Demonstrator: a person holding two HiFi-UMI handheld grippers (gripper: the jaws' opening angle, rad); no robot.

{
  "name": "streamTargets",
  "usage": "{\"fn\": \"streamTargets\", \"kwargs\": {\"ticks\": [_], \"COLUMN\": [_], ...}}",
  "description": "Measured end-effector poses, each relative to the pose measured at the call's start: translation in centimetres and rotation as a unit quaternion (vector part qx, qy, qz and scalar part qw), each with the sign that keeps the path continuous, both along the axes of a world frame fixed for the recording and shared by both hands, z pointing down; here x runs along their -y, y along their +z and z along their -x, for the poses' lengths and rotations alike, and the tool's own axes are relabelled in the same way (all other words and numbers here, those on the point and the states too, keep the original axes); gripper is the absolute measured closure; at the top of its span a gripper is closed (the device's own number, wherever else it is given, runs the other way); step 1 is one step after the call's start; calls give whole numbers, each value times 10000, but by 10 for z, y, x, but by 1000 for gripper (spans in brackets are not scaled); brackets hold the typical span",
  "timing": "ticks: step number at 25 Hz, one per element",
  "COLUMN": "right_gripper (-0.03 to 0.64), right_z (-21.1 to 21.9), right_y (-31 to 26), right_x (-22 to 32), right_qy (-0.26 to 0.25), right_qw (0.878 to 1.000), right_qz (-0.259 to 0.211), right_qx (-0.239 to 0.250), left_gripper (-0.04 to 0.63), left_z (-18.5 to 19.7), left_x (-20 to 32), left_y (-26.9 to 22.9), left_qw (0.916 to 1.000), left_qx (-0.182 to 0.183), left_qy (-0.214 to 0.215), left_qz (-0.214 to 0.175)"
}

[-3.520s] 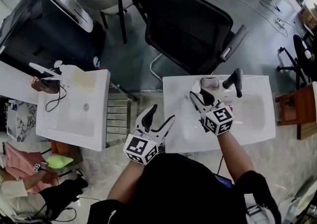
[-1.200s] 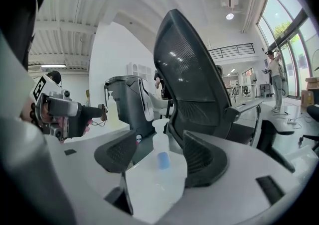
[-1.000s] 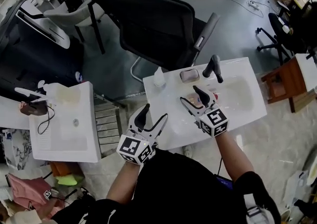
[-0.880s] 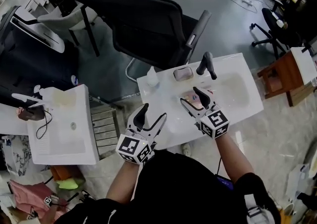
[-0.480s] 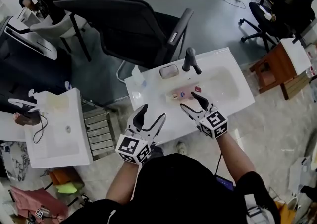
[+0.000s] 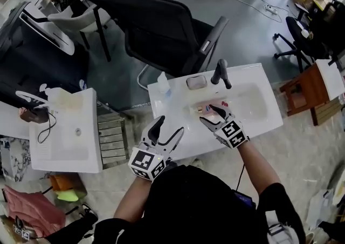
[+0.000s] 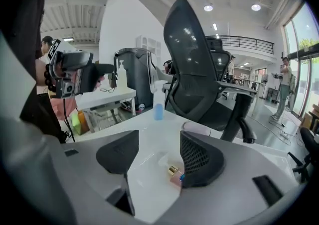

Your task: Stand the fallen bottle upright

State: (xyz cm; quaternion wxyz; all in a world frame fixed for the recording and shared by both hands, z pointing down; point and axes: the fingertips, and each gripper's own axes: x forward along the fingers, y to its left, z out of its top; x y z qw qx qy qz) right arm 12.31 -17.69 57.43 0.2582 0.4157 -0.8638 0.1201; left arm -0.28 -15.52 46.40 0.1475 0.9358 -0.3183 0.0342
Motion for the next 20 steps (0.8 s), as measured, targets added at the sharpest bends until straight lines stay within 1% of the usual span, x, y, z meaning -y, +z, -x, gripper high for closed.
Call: {"fn": "streamTargets", "kwargs": {"ticks": [3,6,10,15,17,20], "right_gripper": [345,345,345,353,353,353], "right_z": [11,14,20,21,20,17], "right_y": [26,60,99,137,151,172], "right_x": [12,20,22,28,29,29], "right_qy": [-355,-766,-1366,-1739,-1976,-2382], "right_qw": [9982,9904,9712,9527,9415,9197], "right_qz": [208,322,572,886,950,1053], "right_qx": [-438,-1107,-1866,-2328,-2560,-2937], "left_gripper": [272,272,272,272,272,272], "left_z": [12,24,38,53,60,70], "left_x": [10,19,27,32,34,38], "left_y": [-1,5,14,24,29,33], "left_qw": [9999,9998,9994,9985,9979,9968], "left_qx": [86,205,269,350,401,441], "left_qy": [-35,-85,-181,-351,-414,-566], "left_qz": [-41,-23,92,239,288,356]}}
